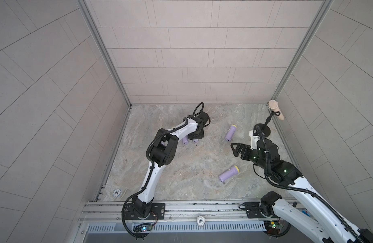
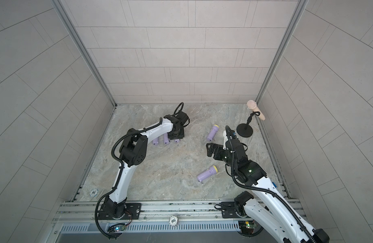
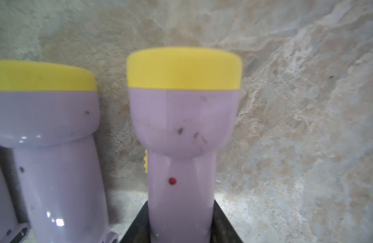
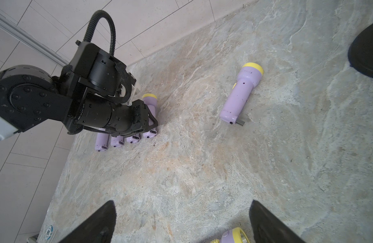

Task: Close the plug at the bottom of the flashlight
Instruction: Place the flashlight at the center of the board.

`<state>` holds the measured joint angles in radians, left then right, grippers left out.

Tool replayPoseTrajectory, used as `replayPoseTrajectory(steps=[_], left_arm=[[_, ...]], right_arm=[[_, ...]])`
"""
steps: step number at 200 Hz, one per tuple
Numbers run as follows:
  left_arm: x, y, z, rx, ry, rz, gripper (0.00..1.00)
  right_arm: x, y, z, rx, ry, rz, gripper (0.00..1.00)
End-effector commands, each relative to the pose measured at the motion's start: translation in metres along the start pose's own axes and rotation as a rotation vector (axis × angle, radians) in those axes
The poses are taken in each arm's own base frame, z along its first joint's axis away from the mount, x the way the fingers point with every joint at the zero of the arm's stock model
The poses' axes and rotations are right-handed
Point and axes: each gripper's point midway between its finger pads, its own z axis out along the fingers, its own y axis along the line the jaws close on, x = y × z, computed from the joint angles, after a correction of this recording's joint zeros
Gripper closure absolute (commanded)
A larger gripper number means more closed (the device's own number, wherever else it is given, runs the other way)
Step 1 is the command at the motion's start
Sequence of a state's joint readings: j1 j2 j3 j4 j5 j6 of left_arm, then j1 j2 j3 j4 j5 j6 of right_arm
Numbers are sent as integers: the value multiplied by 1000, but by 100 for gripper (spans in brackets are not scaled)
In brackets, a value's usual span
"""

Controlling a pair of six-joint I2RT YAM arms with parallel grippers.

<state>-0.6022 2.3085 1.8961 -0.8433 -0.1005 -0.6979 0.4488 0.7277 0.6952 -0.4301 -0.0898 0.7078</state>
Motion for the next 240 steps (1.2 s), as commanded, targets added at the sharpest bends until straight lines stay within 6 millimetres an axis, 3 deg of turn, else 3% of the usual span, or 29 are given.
replayPoseTrajectory(steps=[1,66,138,186,210,240], left_arm=[[-2,7,3,-41,1,7,100],[1,5,9,-45,24,21,100],[2,5,8,-53,36,28,88],[4,3,7,-41,46,35,71],[3,3,5,-40,41,35,69],[2,3,2,-39,35,38,59]], right_arm=[[0,0,0,-4,-6,3,0],[3,-2,1,0,-1,5,1],[3,-2,1,0,-2,6,0],[4,-2,1,0,2,10,0],[5,-3,1,1,3,13,0],[4,-3,0,0,1,13,0]])
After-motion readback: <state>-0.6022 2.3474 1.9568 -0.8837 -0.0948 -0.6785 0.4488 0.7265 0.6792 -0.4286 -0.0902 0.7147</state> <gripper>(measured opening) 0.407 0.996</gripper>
